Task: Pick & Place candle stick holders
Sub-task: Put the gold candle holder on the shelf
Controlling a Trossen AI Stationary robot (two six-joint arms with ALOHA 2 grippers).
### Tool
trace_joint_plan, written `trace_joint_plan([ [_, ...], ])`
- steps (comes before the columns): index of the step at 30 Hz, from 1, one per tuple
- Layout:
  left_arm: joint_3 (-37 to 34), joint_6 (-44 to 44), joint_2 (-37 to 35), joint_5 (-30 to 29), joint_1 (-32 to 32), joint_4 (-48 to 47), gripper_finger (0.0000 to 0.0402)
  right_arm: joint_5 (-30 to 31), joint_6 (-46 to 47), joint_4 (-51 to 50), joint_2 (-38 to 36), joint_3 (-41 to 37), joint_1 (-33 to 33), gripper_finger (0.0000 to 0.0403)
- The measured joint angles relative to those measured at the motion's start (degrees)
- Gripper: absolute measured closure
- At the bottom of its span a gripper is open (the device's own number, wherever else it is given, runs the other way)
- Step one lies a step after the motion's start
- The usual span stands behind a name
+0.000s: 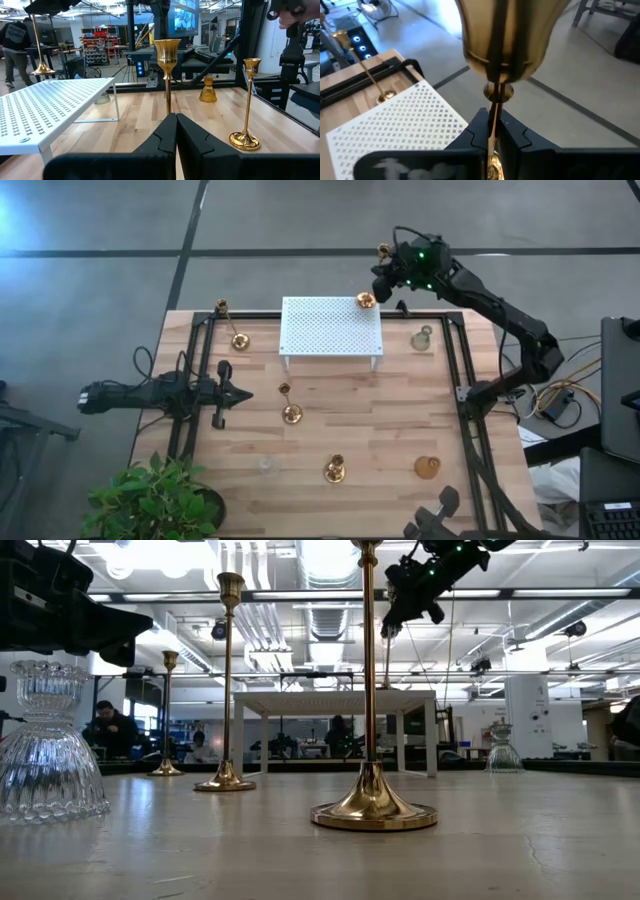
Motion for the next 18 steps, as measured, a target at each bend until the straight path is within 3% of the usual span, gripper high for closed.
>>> trace_joint_plan([
  [18,0.0,0.0,0.0,0.0,0.0,0.0,0.0388,-0.8,-1.4,-5.2,6.6,6.8,0.1,0.0392],
])
